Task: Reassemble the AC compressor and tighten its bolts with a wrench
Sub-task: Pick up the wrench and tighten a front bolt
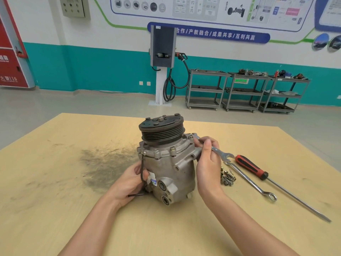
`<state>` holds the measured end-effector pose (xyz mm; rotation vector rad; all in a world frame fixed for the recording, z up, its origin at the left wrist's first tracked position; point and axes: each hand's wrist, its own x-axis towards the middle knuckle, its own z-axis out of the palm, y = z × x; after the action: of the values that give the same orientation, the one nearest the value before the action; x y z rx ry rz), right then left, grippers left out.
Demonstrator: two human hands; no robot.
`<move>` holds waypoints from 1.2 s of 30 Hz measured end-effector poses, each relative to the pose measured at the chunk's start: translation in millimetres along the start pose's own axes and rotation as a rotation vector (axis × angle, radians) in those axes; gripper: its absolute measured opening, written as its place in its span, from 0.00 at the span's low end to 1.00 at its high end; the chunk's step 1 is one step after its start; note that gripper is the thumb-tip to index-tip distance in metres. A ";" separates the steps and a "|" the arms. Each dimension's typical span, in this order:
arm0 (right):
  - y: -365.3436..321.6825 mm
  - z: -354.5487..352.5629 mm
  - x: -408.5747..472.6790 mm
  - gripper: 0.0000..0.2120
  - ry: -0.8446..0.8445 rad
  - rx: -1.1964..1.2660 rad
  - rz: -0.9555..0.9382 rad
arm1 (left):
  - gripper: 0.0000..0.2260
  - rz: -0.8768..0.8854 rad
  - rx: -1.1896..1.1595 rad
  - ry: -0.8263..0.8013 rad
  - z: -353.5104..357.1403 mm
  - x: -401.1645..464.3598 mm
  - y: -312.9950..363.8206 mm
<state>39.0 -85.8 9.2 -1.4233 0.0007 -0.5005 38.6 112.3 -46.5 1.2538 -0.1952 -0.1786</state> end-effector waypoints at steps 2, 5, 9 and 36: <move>-3.0 -1.3 -8.4 0.18 0.032 -0.010 -0.033 | 0.27 -0.040 -0.041 0.028 -0.8 3.4 0.3; -6.0 -1.3 -23.7 0.16 0.066 0.019 -0.096 | 0.15 -0.068 0.016 0.035 -6.0 7.5 1.3; -6.2 -2.5 -34.7 0.12 0.071 0.067 -0.089 | 0.28 -0.083 0.080 0.100 -10.2 2.7 14.4; -63.3 -29.5 56.0 0.21 -0.203 0.012 0.247 | 0.69 0.220 0.494 0.194 44.9 -17.9 28.3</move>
<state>59.6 -136.0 80.4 -1.4341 0.0107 -0.1521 11.1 83.7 -7.0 1.7179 -0.2150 0.1935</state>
